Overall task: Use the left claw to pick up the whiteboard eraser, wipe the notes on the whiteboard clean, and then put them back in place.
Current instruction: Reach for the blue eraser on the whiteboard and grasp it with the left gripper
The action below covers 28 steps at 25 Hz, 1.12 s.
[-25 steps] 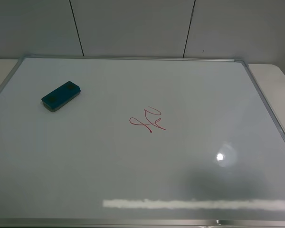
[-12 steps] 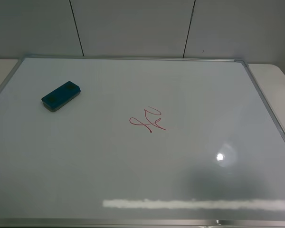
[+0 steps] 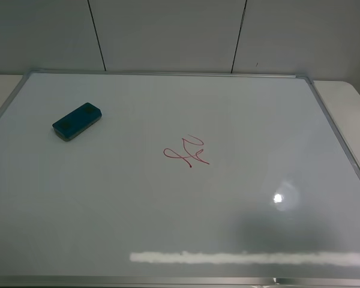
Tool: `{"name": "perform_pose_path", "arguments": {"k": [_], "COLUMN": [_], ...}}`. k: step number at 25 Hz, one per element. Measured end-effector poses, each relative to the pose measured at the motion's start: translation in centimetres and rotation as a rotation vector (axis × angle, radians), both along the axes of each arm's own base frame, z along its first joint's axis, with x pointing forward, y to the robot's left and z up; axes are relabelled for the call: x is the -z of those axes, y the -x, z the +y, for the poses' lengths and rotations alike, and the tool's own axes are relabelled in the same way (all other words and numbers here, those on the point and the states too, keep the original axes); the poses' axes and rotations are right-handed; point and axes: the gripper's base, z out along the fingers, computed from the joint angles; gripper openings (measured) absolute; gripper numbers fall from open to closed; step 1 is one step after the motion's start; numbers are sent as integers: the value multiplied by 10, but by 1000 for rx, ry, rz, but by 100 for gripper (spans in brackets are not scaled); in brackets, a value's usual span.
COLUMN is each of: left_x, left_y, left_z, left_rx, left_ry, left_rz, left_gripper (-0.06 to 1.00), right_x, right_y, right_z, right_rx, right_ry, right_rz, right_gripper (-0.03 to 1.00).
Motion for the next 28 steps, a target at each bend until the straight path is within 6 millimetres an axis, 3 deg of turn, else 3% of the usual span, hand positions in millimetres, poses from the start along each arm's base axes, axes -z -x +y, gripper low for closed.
{"name": "perform_pose_path", "arguments": {"k": [28], "left_x": [0], "left_y": [0], "left_z": [0], "left_rx": [1], "left_ry": [1], "left_rz": [0], "left_gripper": [99], "right_x": [0], "right_y": [0], "right_z": [0], "right_rx": [0], "right_ry": [0], "right_rz": [0], "right_gripper": [99]}}
